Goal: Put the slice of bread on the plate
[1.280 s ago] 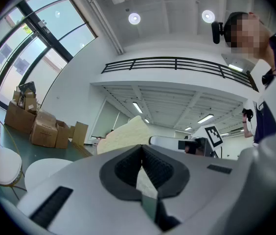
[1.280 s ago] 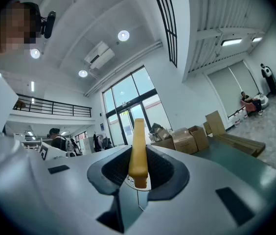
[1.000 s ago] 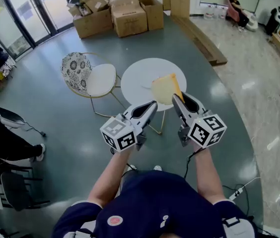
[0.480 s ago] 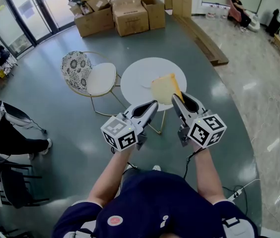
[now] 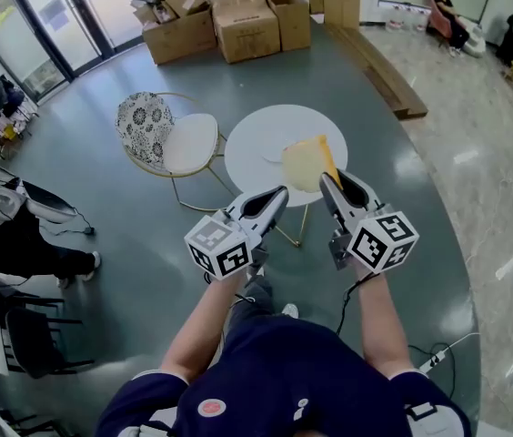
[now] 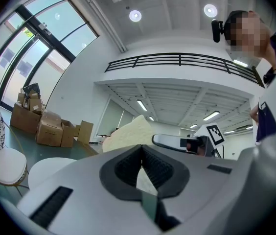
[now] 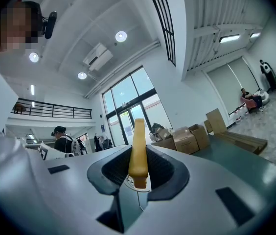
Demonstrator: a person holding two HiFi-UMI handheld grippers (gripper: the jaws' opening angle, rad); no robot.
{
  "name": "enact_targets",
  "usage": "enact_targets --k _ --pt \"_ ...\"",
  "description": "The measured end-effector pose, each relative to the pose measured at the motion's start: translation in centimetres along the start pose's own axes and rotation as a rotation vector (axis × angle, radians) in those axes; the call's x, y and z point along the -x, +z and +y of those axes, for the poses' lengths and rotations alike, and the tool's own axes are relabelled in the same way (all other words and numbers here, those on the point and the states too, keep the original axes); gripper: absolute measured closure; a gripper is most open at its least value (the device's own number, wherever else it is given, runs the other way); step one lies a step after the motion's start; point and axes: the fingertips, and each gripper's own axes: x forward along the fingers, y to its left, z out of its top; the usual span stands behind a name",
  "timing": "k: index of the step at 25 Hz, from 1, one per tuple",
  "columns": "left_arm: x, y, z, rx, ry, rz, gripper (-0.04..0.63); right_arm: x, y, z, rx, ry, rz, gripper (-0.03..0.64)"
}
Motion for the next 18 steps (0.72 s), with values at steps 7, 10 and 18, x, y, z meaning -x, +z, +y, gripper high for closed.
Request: enact_targets --k 7,10,18 --pt "-1.6 -0.8 2.2 0.031 -0.015 0.012 0.589 -1.5 0.1 -2.1 -0.008 -0.029 -0.001 0.526" --pt "-2.6 -0.7 3.5 0.042 -0.02 0.014 0.589 -2.5 0.1 -3.3 -0.012 -0.044 0.008 0.526" --pt "-4.6 -1.2 10.4 0.082 -0.018 0.031 0.589 -8.4 -1.1 -7.1 -0.035 -0.081 0.038 0.526"
